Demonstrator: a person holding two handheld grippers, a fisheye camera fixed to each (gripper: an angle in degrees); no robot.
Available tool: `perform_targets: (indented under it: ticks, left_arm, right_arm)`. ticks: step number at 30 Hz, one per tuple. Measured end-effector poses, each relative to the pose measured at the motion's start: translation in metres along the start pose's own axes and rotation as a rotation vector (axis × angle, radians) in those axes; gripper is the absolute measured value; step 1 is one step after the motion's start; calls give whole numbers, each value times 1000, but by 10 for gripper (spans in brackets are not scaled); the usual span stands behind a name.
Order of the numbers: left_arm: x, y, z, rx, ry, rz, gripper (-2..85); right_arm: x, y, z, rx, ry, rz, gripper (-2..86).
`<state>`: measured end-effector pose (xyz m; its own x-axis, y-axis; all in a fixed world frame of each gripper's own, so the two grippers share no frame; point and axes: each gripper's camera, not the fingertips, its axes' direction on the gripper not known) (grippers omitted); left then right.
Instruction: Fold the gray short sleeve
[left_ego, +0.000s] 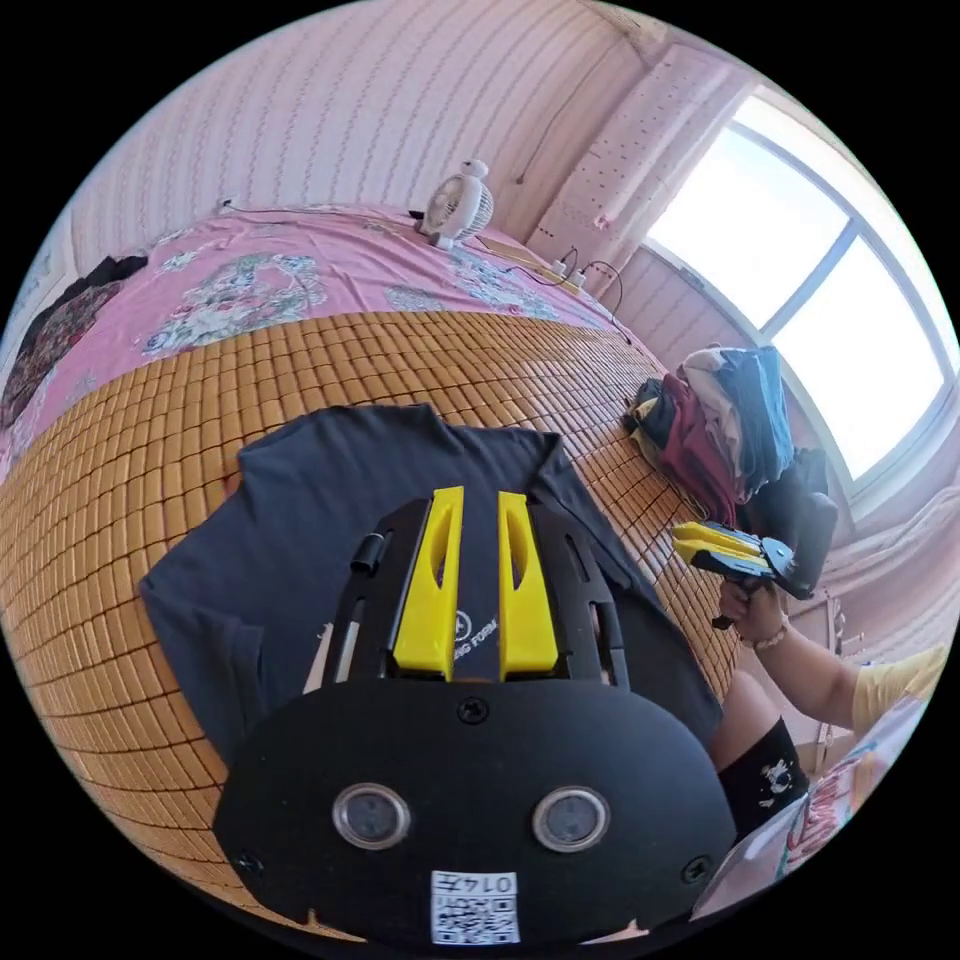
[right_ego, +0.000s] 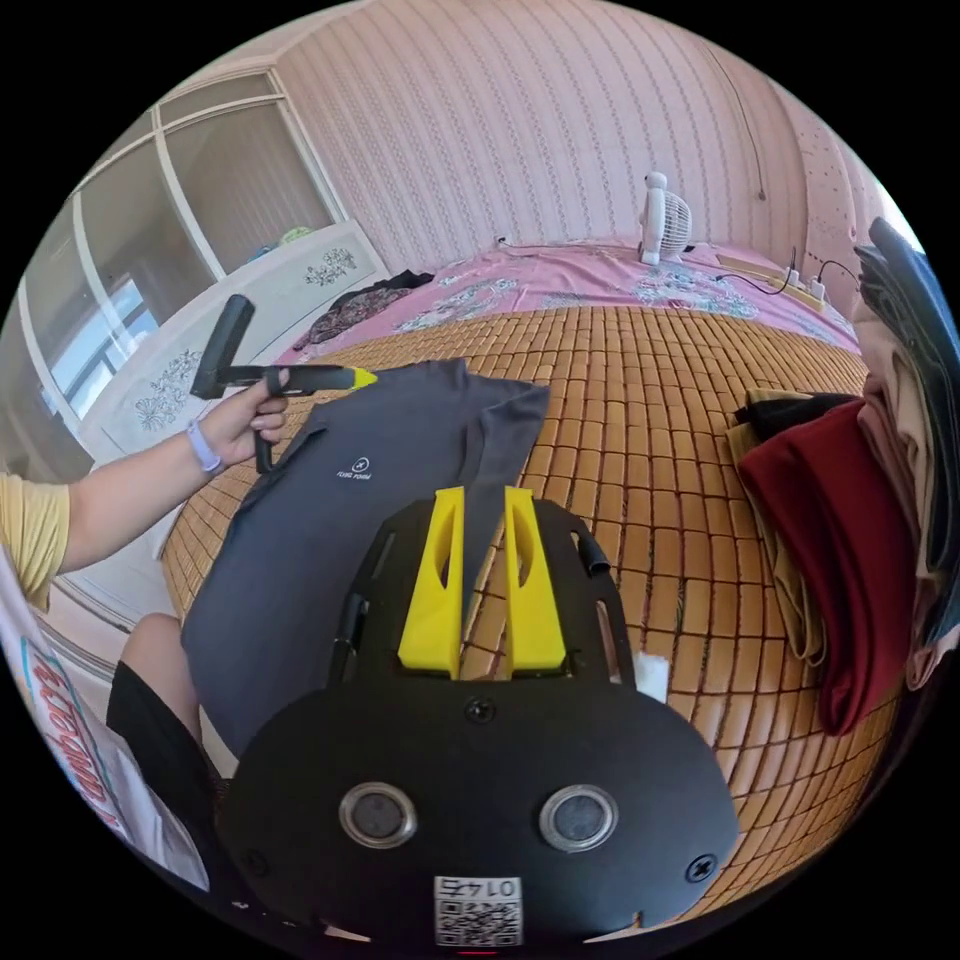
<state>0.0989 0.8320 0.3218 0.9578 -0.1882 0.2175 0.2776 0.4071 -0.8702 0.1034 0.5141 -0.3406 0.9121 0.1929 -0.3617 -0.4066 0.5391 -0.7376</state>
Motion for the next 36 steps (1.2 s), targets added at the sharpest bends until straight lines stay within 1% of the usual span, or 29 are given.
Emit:
perform_targets:
  ticks: [2, 5, 9, 12, 14, 15, 16, 17, 18, 19, 21, 23, 25, 26, 28, 30, 32, 36]
  left_arm:
    - [-45, 32, -39, 31, -117, -49, 61]
    - [-99, 64, -78, 10, -251, -140, 64]
    - [-143, 88, -100, 37, -356, -222, 72]
    - [-171, 90, -90, 42, -299, -295, 96]
    - [-187, 85, -78, 32, -218, -363, 124]
    - [-189, 83, -76, 30, -212, -365, 125]
    - [-188, 79, -75, 44, -258, -346, 120]
    - [-187, 74, -72, 17, -309, -339, 107]
    - [-187, 72, -73, 5, -347, -347, 88]
    - [-185, 67, -72, -28, -389, -331, 48]
    - [-183, 57, -73, -80, -379, -281, 10]
    - [-179, 51, -77, -111, -400, -234, -2]
    - [-177, 51, -82, -120, -401, -211, -6]
    - [-178, 53, -87, -114, -384, -206, -7]
    - [-179, 55, -96, -86, -352, -207, -9]
    - [-180, 57, -112, -21, -343, -217, -9]
    - [-184, 54, -130, 55, -273, -263, -10]
    - [-182, 47, -155, 130, -252, -289, -10]
  right_arm:
    - [10, -31, 26, -33, 6, 29, 74]
    - [21, -75, 69, -86, 19, 41, 94]
    - [42, -119, 114, -135, 28, 117, 108]
    - [41, -147, 135, -150, 15, 124, 114]
    - [33, -163, 154, -197, 112, 107, 109]
    - [33, -165, 160, -216, 134, 110, 107]
    - [31, -170, 166, -222, 171, 118, 95]
    - [30, -174, 170, -229, 198, 122, 85]
    - [30, -176, 172, -232, 210, 124, 80]
    - [29, -179, 174, -238, 222, 121, 72]
    - [30, -182, 175, -247, 225, 114, 60]
    - [32, -185, 169, -236, 222, 123, 30]
    - [33, -187, 163, -212, 125, 127, 12]
    - [32, -189, 159, -206, 91, 136, 7]
    - [29, -193, 155, -195, 88, 131, 2]
    - [26, -200, 149, -177, 106, 127, 0]
    - [25, -216, 139, -145, 95, 142, 1]
    - [18, -241, 116, -78, 86, 156, 3]
